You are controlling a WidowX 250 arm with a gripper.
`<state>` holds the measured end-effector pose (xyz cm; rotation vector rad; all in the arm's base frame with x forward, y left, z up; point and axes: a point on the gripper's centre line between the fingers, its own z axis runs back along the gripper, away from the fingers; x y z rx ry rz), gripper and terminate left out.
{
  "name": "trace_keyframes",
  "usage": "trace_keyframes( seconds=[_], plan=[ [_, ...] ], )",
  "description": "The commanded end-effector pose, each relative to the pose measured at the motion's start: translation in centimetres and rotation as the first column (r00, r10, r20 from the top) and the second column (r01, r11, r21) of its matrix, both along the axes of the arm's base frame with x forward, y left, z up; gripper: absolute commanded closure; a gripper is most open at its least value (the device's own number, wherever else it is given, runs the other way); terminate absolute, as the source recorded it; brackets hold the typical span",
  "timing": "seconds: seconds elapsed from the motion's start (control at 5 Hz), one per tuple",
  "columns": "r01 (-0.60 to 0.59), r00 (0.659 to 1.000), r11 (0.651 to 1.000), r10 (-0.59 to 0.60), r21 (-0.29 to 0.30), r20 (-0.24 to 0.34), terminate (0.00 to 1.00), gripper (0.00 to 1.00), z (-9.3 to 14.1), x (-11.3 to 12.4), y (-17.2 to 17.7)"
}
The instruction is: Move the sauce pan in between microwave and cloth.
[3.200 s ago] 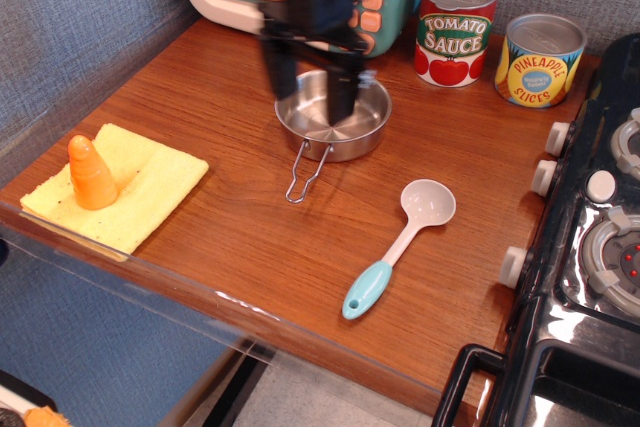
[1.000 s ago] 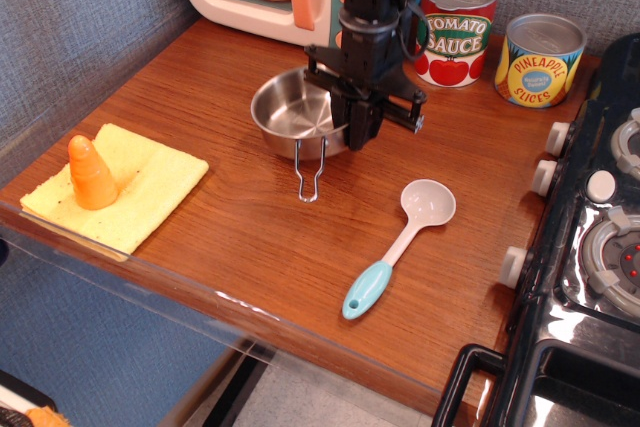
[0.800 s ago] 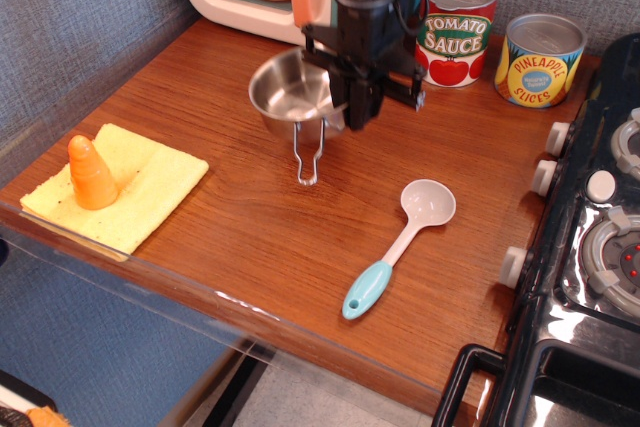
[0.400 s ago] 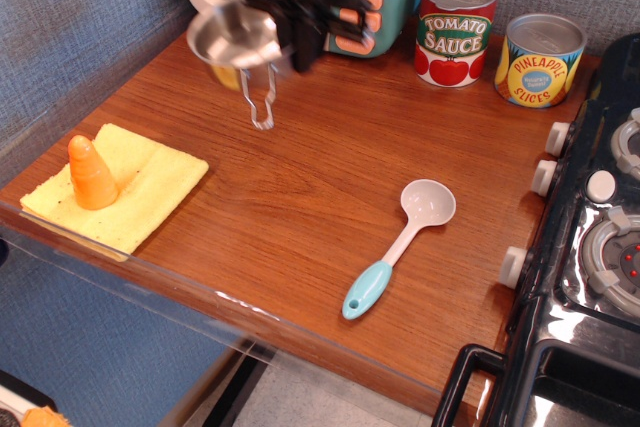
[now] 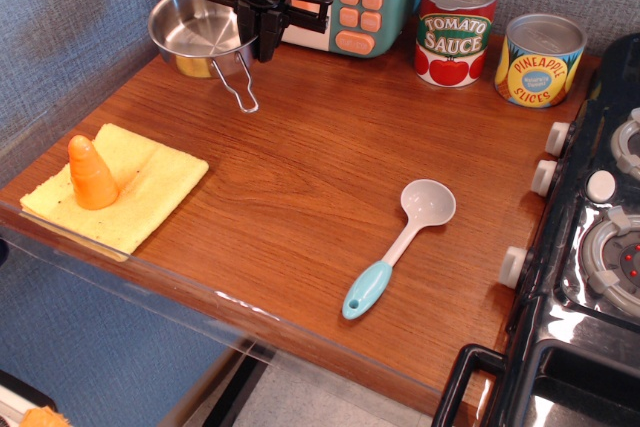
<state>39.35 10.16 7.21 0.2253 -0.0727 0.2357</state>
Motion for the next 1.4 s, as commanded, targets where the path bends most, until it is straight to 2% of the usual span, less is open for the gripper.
trace_keyframes(
  seconds=[0.0,0.2,0.4,0.6,0.8,1.0,1.2],
  plan=[
    [-0.134,0.991,0.990,0.133,0.040,0.032,0.00,1.00,-0.5,1.0,2.6],
    [-0.205,0.978,0.979,0.204,0.018,0.037,0.00,1.00,-1.5,0.8,4.8],
    [-0.239,0.970,0.971,0.240,-0.030,0.044,0.00,1.00,-2.4,0.5,6.2],
    [-0.227,0.972,0.973,0.229,-0.050,0.044,0.00,1.00,-2.5,0.4,6.2],
    [-0.205,0.976,0.977,0.209,-0.059,0.065,0.00,0.00,-2.3,0.6,6.0],
    [-0.185,0.977,0.981,0.190,-0.064,0.098,0.00,0.00,-1.5,0.8,5.7],
    [-0.141,0.976,0.988,0.150,-0.067,0.158,0.00,0.00,0.5,1.1,4.7]
  ],
)
